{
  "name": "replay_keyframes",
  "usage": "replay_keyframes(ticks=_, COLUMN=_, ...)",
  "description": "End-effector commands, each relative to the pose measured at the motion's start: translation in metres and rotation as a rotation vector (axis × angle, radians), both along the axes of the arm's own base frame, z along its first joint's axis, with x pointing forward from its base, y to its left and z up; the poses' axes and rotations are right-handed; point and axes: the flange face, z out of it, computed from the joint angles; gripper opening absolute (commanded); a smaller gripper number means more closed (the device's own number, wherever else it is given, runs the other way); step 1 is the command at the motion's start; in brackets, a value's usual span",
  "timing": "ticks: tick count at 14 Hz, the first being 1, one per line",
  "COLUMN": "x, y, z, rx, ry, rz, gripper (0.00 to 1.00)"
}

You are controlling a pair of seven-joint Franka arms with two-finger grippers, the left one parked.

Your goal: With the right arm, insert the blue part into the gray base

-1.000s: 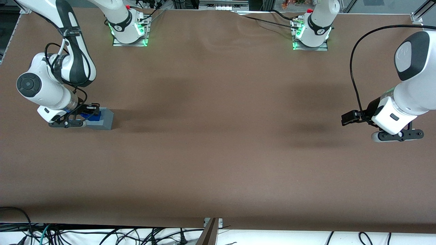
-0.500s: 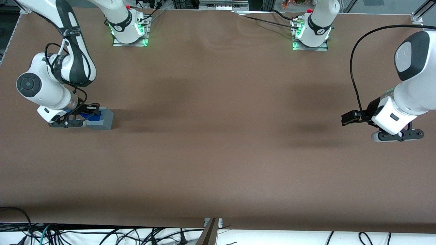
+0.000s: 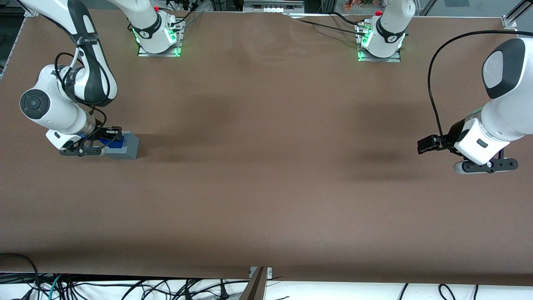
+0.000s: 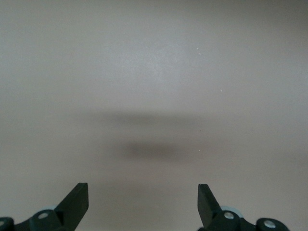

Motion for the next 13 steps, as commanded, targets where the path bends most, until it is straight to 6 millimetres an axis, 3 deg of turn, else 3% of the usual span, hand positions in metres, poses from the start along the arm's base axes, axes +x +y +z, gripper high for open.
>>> replay_keyframes(ticks=1, x=-0.007, y=0.002, z=0.001, rx=0.026, ry=0.009, rz=-0.001, gripper=0.27)
replay_keyframes(ticks=3, x=-0.006, y=0.002, z=0.003, rx=0.027, ry=0.006, rz=-0.001, gripper=0.34)
replay_keyframes(ticks=4, x=-0.006, y=0.002, z=0.003, rx=0.027, ry=0.006, rz=-0.001, gripper=0.51)
replay_keyframes(ticks=5, x=-0.006, y=0.002, z=0.003, rx=0.027, ry=0.005, rz=-0.001, gripper=0.84)
replay_keyframes(ticks=6, x=-0.005, y=0.002, z=0.004, rx=0.027, ry=0.003, rz=-0.001, gripper=0.98)
replay_keyframes(ticks=13, x=-0.004, y=0.003, z=0.012, rx=0.032, ry=-0.008, rz=0.000, gripper=0.98)
